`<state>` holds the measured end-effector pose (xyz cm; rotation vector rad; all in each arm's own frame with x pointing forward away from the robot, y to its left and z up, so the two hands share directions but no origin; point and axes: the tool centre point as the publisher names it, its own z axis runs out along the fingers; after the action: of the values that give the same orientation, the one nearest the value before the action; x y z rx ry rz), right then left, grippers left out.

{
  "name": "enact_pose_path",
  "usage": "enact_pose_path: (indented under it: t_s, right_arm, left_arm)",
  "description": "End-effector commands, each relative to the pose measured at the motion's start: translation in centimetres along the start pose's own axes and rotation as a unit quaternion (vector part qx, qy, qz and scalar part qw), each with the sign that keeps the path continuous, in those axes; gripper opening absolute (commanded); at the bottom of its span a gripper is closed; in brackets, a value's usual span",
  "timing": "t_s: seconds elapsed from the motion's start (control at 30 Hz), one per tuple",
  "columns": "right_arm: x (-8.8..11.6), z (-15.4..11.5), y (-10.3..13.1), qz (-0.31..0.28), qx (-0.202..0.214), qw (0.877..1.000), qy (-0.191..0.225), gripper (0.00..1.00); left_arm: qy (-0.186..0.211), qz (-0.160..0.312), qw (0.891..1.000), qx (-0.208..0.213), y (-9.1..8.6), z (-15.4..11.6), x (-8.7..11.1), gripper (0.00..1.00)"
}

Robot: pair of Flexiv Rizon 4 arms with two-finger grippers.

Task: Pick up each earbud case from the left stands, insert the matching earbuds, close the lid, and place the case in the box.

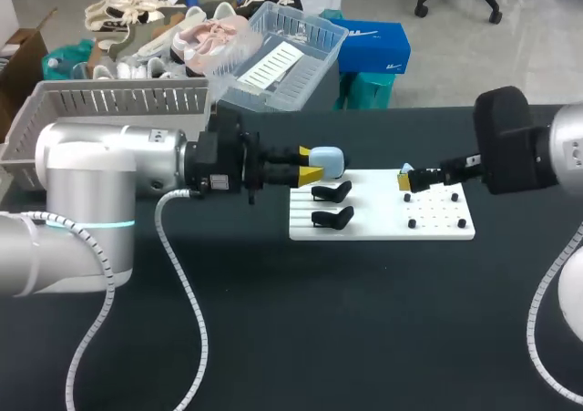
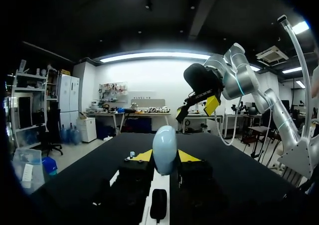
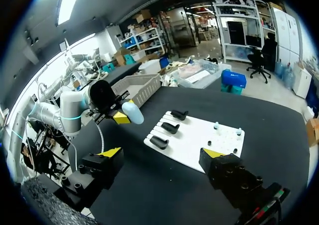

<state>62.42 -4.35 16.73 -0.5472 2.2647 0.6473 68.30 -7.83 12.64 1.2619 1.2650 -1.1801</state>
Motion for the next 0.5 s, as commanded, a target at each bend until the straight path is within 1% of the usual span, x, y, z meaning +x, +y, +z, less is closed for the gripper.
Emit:
enact_pose_path:
  t_s: [0.03,0.27,0.5]
  right_arm:
    - [-0.3,1.6,1.1,-0.011,0.034,0.999,0.007,1.00]
    - [-0.2,4.1,2.9,-0.037,0.047,0.997,0.041,1.00]
    - [-0.6,5.5,3.4,-0.034,0.039,0.998,0.048,1.00]
  left_arm:
    - [0.004,0.002,1.000,-0.014,-0.9,-0.2,0.1,0.00]
    - [0.004,0.002,1.000,-0.014,-0.9,-0.2,0.1,0.00]
    - [0.004,0.002,1.000,-0.014,-0.9,-0.2,0.1,0.00]
